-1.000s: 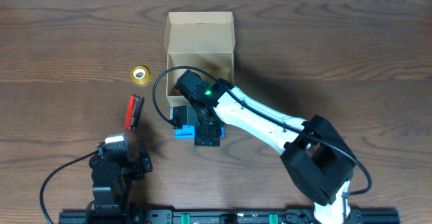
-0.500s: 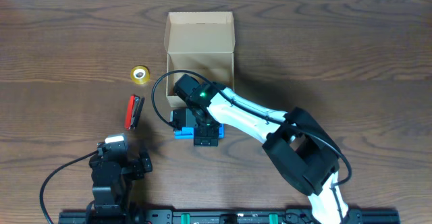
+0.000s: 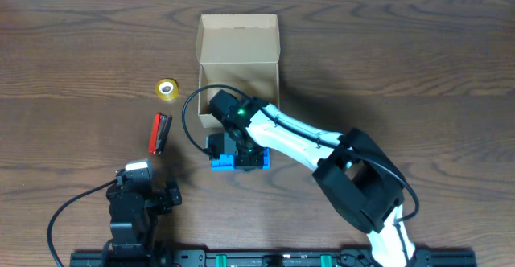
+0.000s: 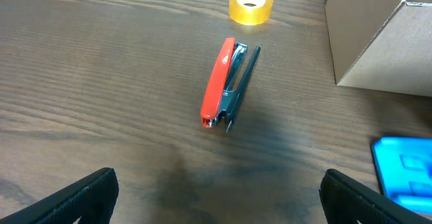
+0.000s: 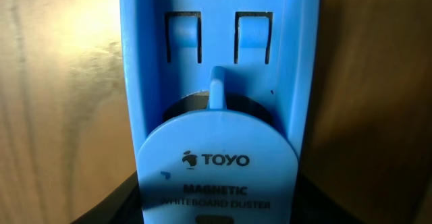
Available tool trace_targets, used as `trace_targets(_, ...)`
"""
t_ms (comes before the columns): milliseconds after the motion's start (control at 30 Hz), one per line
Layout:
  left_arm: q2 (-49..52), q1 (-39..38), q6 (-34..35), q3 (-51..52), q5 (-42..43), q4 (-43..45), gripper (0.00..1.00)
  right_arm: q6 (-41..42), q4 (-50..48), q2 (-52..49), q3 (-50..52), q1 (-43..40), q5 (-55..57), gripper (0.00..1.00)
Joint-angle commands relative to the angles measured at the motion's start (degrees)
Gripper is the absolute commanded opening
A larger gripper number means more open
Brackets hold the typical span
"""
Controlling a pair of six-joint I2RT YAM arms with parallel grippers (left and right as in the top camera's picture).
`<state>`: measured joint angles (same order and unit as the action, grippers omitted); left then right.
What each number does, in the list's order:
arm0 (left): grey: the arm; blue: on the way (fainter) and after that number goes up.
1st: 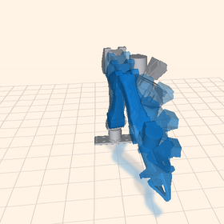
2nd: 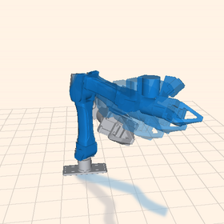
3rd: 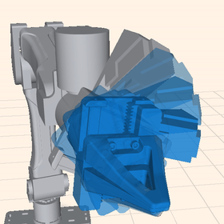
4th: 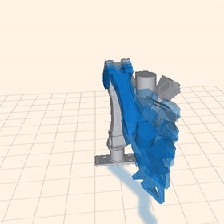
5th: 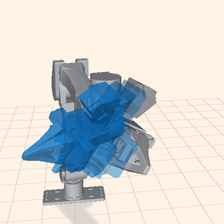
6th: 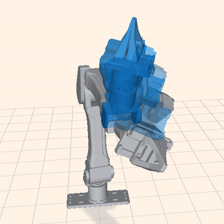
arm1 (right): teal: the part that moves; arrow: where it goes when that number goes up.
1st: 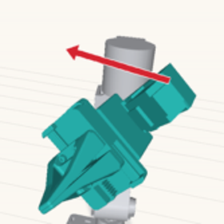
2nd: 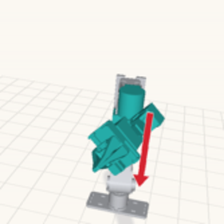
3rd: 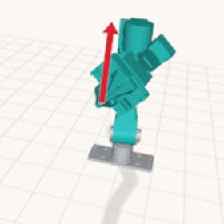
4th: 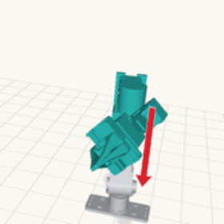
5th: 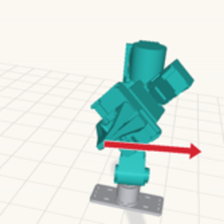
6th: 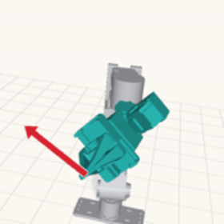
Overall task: Pack container
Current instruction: 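Lift the blue duster and lower it into the cardboard box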
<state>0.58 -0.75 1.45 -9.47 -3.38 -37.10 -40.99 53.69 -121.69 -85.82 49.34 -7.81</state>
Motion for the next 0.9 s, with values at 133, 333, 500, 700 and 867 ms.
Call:
trace_targets(133, -0.35, 0.37, -0.2, 0.52, 0.02, -0.13, 0.95, 2.8, 4.72, -1.44, -2.14, 5.99, -1.86, 0.26)
trace_targets(333, -0.35, 0.37, -0.17, 0.52, 0.02, -0.15, 0.95, 4.83, 8.52, -1.42, -9.77, 8.74, -0.2, 0.21)
trace_targets(500, -0.35, 0.37, -0.17, 0.52, 0.02, -0.13, 0.95, 6.27, 11.52, -1.42, -16.96, 8.11, 3.02, 0.19)
trace_targets(700, -0.35, 0.37, -0.2, 0.52, 0.02, -0.13, 0.95, 6.23, 13.14, -1.42, -24.3, 6.91, 8.59, 0.19)
trace_targets(867, -0.35, 0.37, -0.17, 0.52, 0.02, -0.13, 0.95, 6.27, 12.35, -1.42, -30.36, 5.29, 14.38, 0.2)
